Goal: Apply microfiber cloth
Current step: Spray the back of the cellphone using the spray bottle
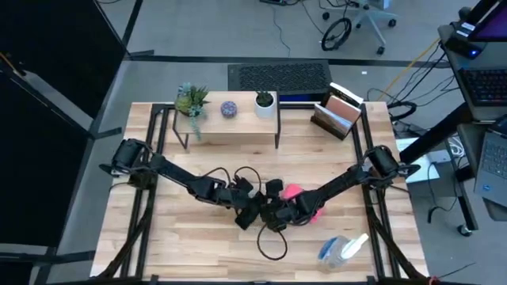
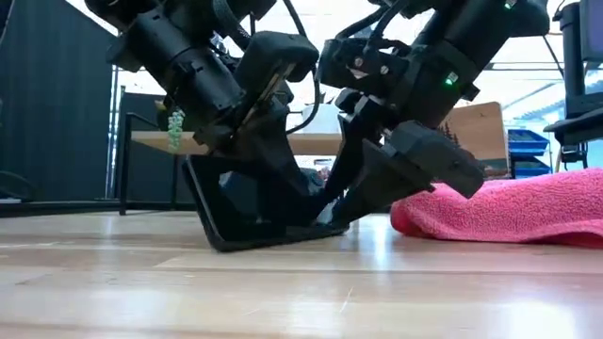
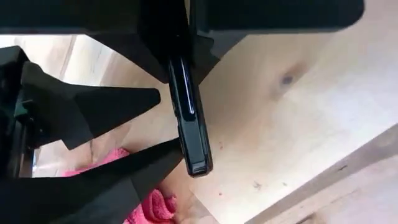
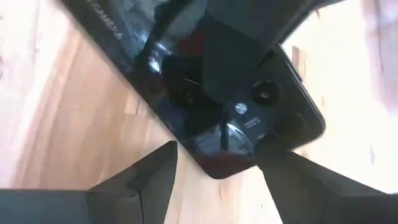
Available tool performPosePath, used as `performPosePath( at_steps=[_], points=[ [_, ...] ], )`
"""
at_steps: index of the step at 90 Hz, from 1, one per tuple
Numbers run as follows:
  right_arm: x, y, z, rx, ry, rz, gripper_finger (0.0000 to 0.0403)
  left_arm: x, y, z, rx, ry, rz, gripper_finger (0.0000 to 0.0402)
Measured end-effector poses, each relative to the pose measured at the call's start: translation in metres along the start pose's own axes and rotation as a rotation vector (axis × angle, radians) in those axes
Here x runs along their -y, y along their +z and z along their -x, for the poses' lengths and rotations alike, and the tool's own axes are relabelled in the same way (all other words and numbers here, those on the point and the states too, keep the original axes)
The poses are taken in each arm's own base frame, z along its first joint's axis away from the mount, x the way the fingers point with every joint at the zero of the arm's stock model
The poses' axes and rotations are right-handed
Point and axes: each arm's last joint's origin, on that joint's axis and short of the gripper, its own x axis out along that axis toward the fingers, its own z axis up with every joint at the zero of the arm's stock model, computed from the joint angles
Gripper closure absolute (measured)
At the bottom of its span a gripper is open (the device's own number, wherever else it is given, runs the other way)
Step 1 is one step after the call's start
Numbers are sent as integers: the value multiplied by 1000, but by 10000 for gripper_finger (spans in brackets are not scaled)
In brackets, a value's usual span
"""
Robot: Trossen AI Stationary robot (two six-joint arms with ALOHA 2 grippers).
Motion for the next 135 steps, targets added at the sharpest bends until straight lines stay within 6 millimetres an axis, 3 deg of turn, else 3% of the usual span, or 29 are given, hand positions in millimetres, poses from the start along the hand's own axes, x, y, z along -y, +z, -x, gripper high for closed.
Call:
performPosePath(
  at_steps=[8, 16, 30, 43, 57, 68, 81, 94, 112, 135],
  points=[
    [4, 0, 9, -8, 13, 5, 188, 1, 0, 0, 8, 0, -34, 376],
    [13, 6, 34, 13, 0, -29, 188, 4, 3, 5, 26, -10, -100, 377],
    [38, 20, 99, 95, 16, -132, 188, 8, 9, 14, 115, 16, -197, 393],
    [73, 23, 171, 158, 42, -222, 188, 14, 12, 22, 232, 75, -283, 393],
    [112, 9, 241, 139, 95, -412, 188, 21, 1, 24, 237, 80, -372, 392],
    [126, -5, 285, 70, 318, -552, 188, 25, -6, 26, 242, 71, -391, 392],
    [118, -13, 318, -7, 568, -676, 188, 27, -8, 27, 243, 70, -419, 391],
    [101, -24, 338, -113, 684, -767, 188, 27, -8, 27, 243, 70, -419, 391],
    [64, -41, 357, -274, 678, -812, 188, 27, -8, 27, 243, 69, -419, 391],
    [34, -58, 374, -370, 634, -908, 188, 29, -10, 28, 243, 61, -416, 391]
  ],
)
